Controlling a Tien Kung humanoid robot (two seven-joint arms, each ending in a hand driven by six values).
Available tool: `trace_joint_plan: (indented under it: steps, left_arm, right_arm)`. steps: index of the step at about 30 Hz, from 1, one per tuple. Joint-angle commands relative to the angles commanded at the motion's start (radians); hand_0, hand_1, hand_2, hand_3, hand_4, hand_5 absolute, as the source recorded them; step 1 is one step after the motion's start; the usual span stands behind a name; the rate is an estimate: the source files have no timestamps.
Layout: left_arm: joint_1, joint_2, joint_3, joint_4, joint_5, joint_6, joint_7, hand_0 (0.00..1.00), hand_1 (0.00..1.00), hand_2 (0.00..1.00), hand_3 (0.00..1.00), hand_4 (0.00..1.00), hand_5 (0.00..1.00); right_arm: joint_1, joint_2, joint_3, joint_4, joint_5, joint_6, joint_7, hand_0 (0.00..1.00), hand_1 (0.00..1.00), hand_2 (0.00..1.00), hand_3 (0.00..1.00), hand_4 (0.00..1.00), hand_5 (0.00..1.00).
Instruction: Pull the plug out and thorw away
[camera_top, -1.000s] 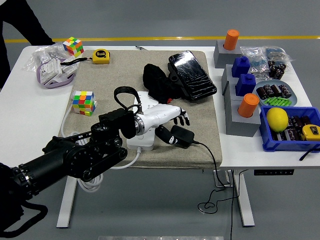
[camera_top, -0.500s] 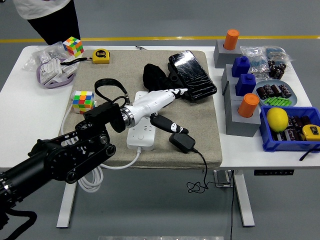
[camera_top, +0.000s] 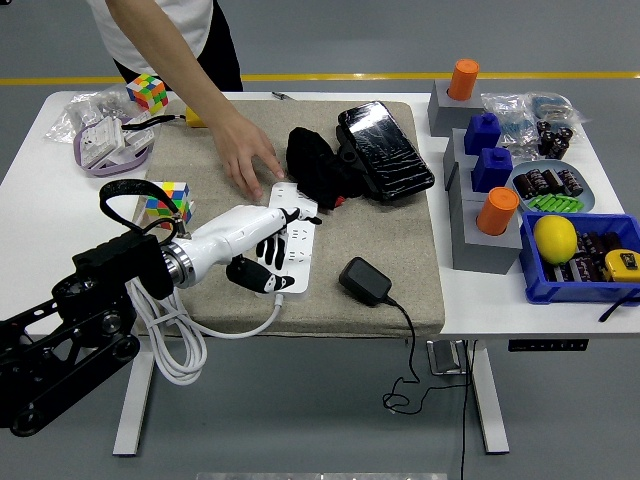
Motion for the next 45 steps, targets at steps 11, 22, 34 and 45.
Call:
trace_joint_plan:
  steps: [11, 22, 34, 45]
  left_arm:
    - [0.024, -0.004, 0.010, 0.058, 0.040, -0.087, 0.088, 0.061, 0.066, 0.120, 0.872, 0.519, 0.002]
    - [0.038, 0.004, 0.019, 0.057, 0.033, -0.093, 0.082, 0.059, 0.064, 0.119, 0.865, 0.521, 0.002]
    - [0.021, -0.016, 0.030, 0.091, 0.035, -0.090, 0.079, 0.058, 0.062, 0.118, 0.864, 0.518, 0.002]
    - [0.010, -0.024, 0.061, 0.128, 0.030, -0.104, 0.086, 0.058, 0.061, 0.117, 0.853, 0.516, 0.002]
  right_arm:
    - [0.003, -0.002, -0.011, 0.008, 0.007, -0.006, 0.004, 0.574, 0.661, 0.675, 0.593, 0.998, 0.470]
    - [-0.003, 0.000, -0.001, 0.003, -0.001, -0.001, 0.002, 0.575, 0.661, 0.674, 0.592, 0.998, 0.470]
    - [-0.001, 0.000, -0.009, 0.004, 0.003, -0.001, 0.003, 0.574, 0.661, 0.675, 0.592, 0.998, 0.469]
    - [0.000, 0.000, -0.005, 0.003, 0.000, -0.001, 0.003, 0.577, 0.661, 0.674, 0.592, 0.998, 0.468]
